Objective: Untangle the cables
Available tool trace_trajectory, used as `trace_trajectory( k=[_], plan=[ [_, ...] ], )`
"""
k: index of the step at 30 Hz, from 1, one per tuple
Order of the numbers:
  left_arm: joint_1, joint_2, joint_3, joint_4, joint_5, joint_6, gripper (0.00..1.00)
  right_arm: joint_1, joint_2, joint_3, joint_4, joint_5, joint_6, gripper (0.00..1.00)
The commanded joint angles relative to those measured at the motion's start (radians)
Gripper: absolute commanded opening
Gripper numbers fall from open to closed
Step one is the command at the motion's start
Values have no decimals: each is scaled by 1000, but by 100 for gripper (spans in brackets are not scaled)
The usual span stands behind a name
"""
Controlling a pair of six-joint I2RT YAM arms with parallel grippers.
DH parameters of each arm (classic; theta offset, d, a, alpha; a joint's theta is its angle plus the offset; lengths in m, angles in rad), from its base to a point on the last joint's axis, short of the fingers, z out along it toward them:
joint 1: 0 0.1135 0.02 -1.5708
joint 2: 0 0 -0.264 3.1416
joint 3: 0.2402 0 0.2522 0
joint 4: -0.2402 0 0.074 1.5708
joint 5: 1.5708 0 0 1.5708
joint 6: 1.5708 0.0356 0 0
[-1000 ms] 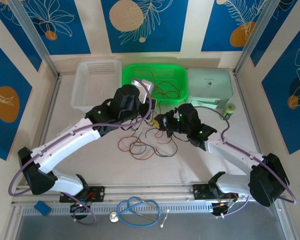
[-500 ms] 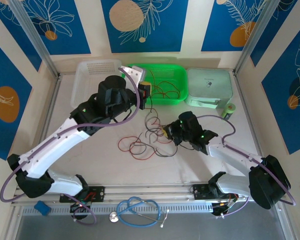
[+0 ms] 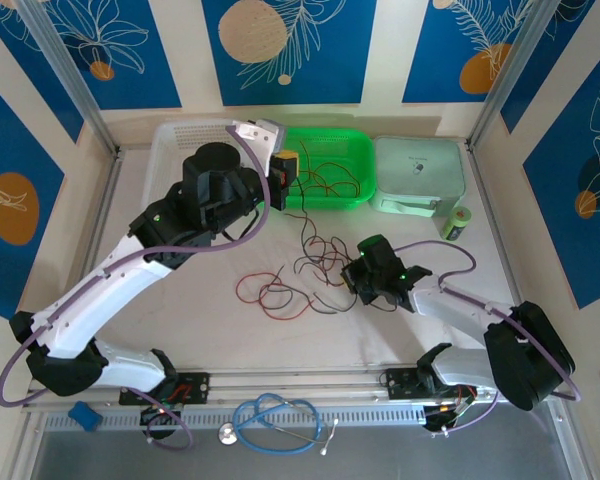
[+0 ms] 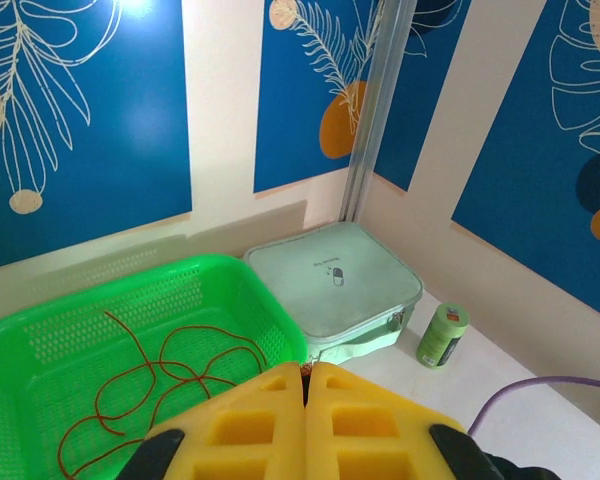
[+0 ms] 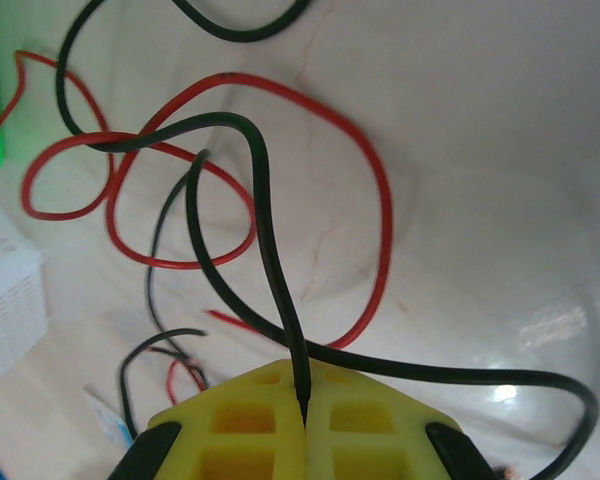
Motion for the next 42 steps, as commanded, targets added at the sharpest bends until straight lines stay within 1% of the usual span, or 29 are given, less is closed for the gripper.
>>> trace_trajectory(
  k=[1, 13, 18, 22, 24, 27, 29, 31, 32, 35, 38, 42],
  plan=[
    [0, -1, 52, 3, -16, 32, 0, -6, 29, -9, -42, 45, -42, 0],
    [-1, 1, 148, -39, -43, 95, 0, -4, 99, -45, -71, 84, -118, 0],
    [0, -3, 159, -40, -53, 110, 0, -4, 112, -36, -91, 94, -164, 0],
    [0, -3, 163, -40, -50, 108, 0, -10, 101, -5, -78, 60, -252, 0],
    [0, -4, 163, -42, -46, 107, 0, -12, 78, 26, -72, 26, -318, 9],
    [0, -1, 163, -42, -44, 105, 0, -4, 14, 91, -88, -14, -444, 33],
    [-1, -1, 163, -42, -41, 104, 0, 11, -32, 145, -125, -19, -542, 53],
    [0, 0, 163, -41, -39, 103, 0, 24, -68, 182, -145, -37, -638, 65],
    [0, 1, 163, -39, -37, 102, 0, 28, -82, 199, -149, -49, -691, 70],
    [0, 1, 163, -33, -32, 99, 0, 35, -107, 220, -116, -113, -848, 76],
    [-1, 5, 166, -30, -26, 96, 0, 45, -102, 244, -77, -176, -1008, 78],
    [0, 13, 172, -26, -16, 87, 0, 64, -62, 277, -30, -221, -1175, 78]
  ],
)
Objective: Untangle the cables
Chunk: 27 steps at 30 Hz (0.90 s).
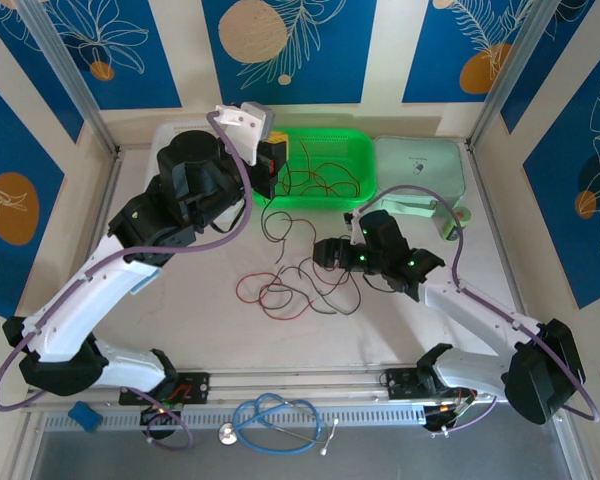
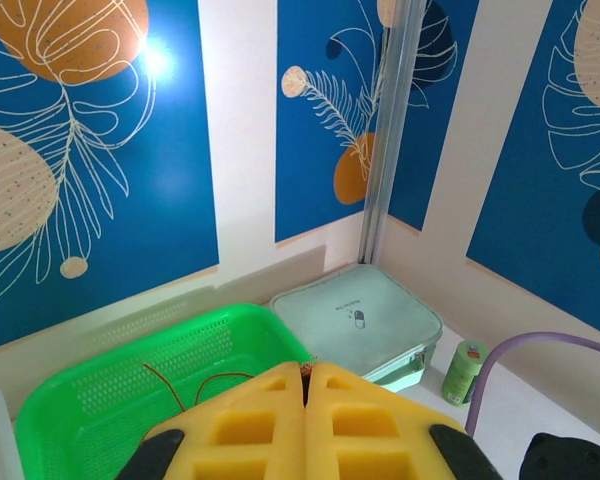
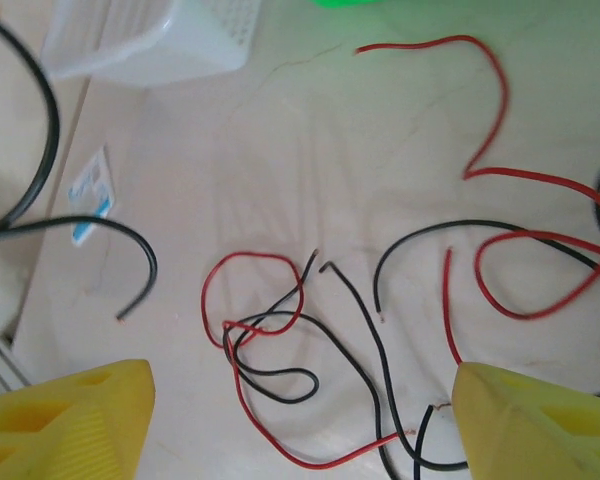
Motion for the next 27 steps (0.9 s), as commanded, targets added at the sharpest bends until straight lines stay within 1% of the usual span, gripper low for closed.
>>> trace_trajectory(
  k=[1, 4, 6, 8, 12, 16, 19, 22, 27],
  plan=[
    [0, 8, 41, 19, 19, -4, 0, 19, 39, 47, 66, -96, -245, 78],
    [-1, 12, 43, 23, 25, -9, 0, 30, 80, 56, 147, -175, -304, 76],
    [-1, 13, 43, 23, 25, -11, 0, 41, 104, 57, 207, -238, -318, 75],
    [-1, 13, 43, 22, 25, -12, 0, 62, 129, 64, 251, -271, -327, 75],
    [-1, 10, 43, 23, 26, -14, 0, 98, 193, 94, 278, -262, -322, 74],
    [-1, 9, 45, 26, 26, -12, 0, 118, 254, 109, 301, -205, -296, 71],
    [-1, 4, 45, 23, 25, -10, 0, 125, 279, 108, 324, -149, -271, 62],
    [-1, -1, 44, 21, 23, -8, 0, 125, 277, 93, 360, -90, -241, 48],
    [-1, -9, 41, 21, 22, -8, 0, 126, 270, 73, 429, -40, -202, 37]
  ],
)
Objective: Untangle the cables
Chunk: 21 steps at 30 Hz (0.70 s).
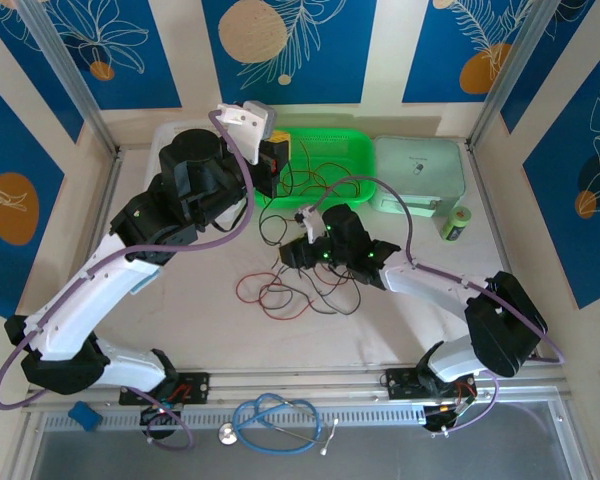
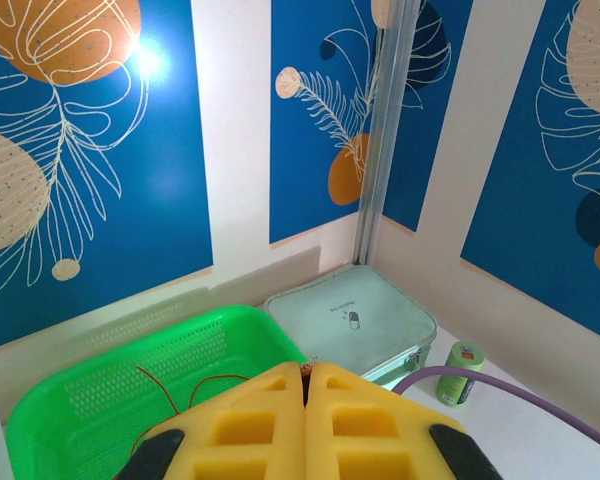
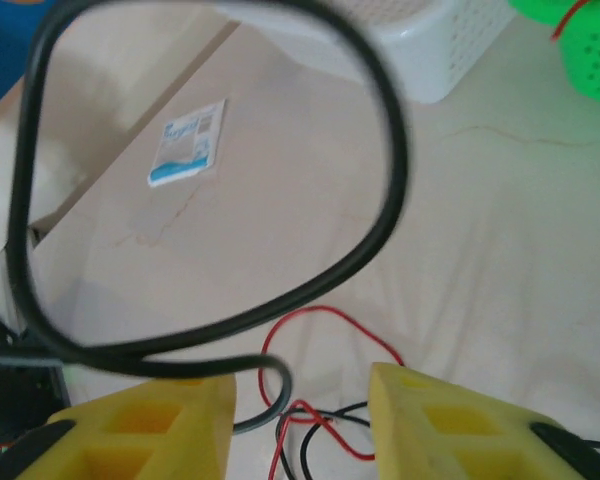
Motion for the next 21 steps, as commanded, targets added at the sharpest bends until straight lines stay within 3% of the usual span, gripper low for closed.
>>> trace_trajectory(
  k=[1, 10, 12, 15, 21],
  plan=[
    [-1, -17, 31, 21, 11, -5, 0, 5, -6, -11, 80, 46, 28, 36],
    [0, -26, 32, 23, 11, -5, 0, 20, 25, -19, 116, 44, 53, 26],
    [0, -27, 32, 23, 11, -4, 0, 21, 23, -27, 119, 52, 58, 19],
    [0, -34, 32, 19, 3, 0, 0, 20, 11, -34, 104, 80, 71, 0],
    [0, -75, 3, -14, -62, 19, 0, -9, -95, -85, 35, 151, 102, 0]
  ],
)
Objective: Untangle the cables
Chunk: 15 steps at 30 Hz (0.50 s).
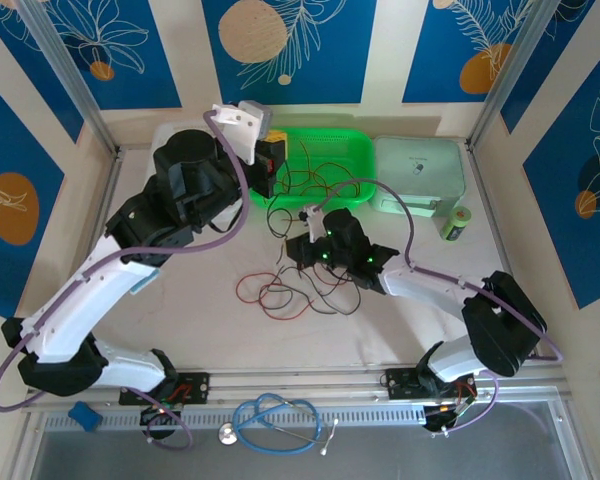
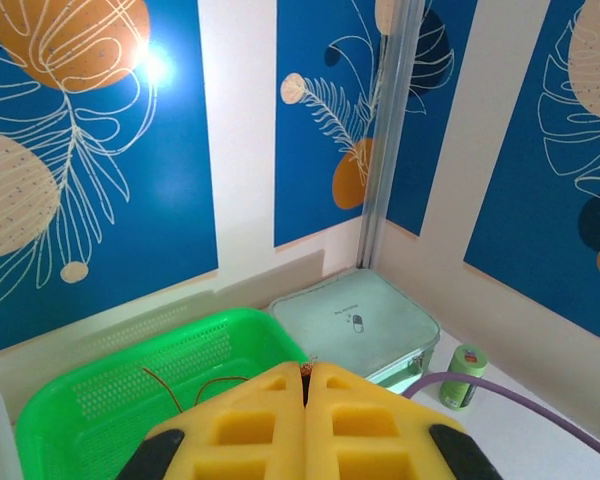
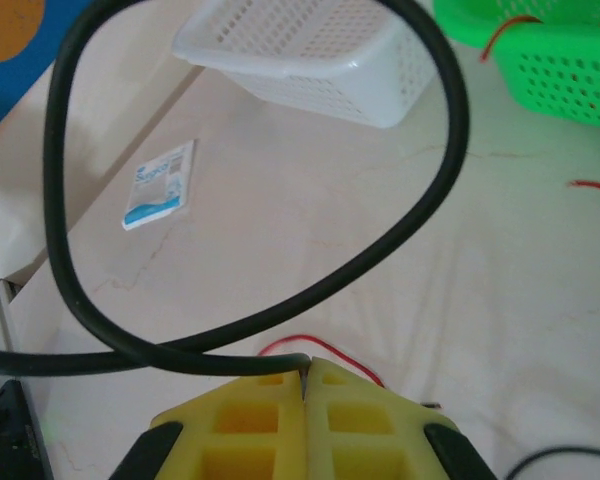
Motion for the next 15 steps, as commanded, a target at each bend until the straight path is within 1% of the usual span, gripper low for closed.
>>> trace_trajectory(
  k=[1, 3, 5, 10, 13, 15],
  plan=[
    [0, -70, -15, -13, -70, 19, 0, -29, -112, -35, -64, 60, 33, 0],
    [0, -107, -56, -27, -122, 27, 0, -68, -183, -51, -121, 48, 58, 0],
    [0, -154, -113, -41, -184, 33, 0, -123, -256, -62, -177, -5, 87, 0],
    [1, -287, -271, -79, -368, 40, 0, -326, -405, -52, -322, -274, 187, 0],
    [4, -355, -349, -109, -476, 41, 0, -431, -452, -25, -402, -408, 230, 0],
    [7, -391, -395, -112, -528, 44, 0, -495, -469, -7, -430, -498, 262, 0]
  ],
)
